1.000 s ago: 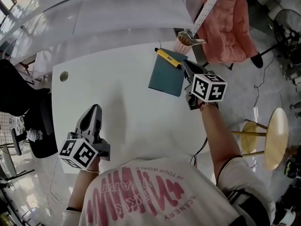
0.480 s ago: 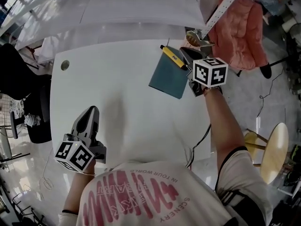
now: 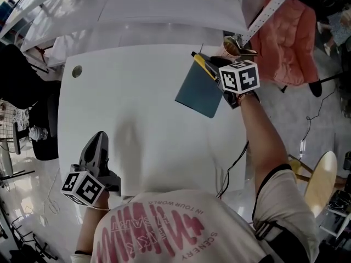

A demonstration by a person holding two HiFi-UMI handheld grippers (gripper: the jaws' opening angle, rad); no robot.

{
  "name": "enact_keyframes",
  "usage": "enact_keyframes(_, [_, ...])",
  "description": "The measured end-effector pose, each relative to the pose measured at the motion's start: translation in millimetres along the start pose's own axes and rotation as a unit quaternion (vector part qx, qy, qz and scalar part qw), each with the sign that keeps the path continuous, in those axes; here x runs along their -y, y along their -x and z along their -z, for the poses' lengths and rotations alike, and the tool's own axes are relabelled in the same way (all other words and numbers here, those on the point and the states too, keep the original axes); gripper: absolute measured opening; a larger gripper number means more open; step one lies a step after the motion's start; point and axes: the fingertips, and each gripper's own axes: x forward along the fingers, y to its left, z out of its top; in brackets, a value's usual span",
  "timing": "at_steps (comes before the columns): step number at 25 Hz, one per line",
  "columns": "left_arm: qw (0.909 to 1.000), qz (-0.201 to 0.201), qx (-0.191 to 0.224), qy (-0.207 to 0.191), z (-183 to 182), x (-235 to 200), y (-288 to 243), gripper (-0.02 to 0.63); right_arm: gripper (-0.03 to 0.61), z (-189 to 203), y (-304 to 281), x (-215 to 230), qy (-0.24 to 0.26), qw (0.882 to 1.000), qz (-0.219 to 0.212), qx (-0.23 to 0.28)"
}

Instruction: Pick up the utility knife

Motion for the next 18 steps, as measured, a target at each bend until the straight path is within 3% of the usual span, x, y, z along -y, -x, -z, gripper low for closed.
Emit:
enact_keyframes(8, [0.9997,0.008,-0.017,-0.014,5.7,12.3,-13.8,0.026,0.138,15.1,-23.6,5.9,0.035,0.998,-0.004,-0.049])
enact_keyframes(18, [0.9996,0.005,-0.022,-0.015,11.6,15.7,-9.5,0.026,0.157,28.9,-26.9,5.6,0.058,0.996,0.004,-0.069])
